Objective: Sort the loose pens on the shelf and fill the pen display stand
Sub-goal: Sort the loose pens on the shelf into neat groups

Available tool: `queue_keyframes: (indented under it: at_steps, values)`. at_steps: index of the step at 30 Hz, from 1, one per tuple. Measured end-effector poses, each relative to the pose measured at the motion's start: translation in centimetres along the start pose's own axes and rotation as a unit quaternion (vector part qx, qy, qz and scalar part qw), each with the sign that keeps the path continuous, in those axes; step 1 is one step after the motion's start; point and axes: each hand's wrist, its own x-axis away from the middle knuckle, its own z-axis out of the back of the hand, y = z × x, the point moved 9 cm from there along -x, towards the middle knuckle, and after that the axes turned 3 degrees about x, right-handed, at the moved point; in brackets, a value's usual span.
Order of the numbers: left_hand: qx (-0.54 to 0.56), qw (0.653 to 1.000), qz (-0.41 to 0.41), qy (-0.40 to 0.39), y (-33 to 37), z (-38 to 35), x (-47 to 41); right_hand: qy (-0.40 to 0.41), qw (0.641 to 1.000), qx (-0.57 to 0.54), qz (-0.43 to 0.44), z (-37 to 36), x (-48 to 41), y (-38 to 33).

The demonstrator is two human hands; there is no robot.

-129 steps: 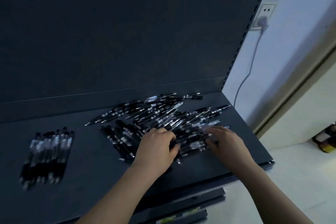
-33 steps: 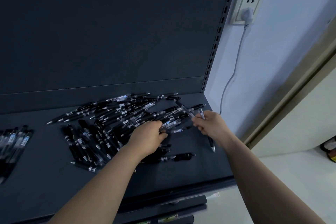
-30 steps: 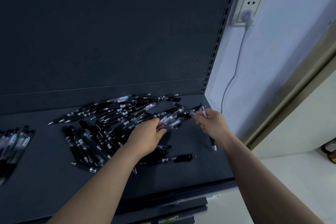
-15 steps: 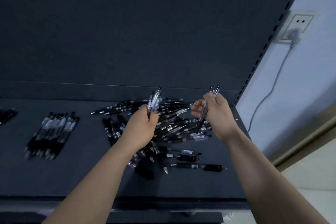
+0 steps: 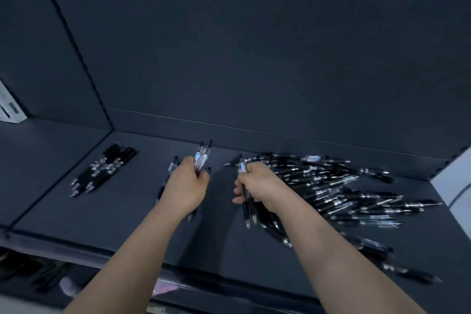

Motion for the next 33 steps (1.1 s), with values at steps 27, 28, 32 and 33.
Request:
queue_keyframes:
  at_steps: [27, 28, 32, 33]
  values:
    - [-0.268, 0.960, -0.031, -0.069, -8.4, 4.1, -5.2, 0.177, 0.912, 0.370, 0.005, -6.8, -2.8, -0.7]
    - [-0.265, 0.961, -0.033, -0.071, -8.4, 3.9, -5.0, 0.177, 0.913, 0.366, 0.014, -7.0, -2.9, -0.8]
    - [-0.245, 0.965, -0.032, -0.083, -8.1, 3.2, -4.6, 0.181, 0.920, 0.347, 0.026, -6.7, -2.7, -0.7]
    - [-0.241, 0.967, -0.026, -0.082, -8.1, 3.4, -4.6, 0.183, 0.920, 0.345, 0.024, -6.5, -2.6, -0.5]
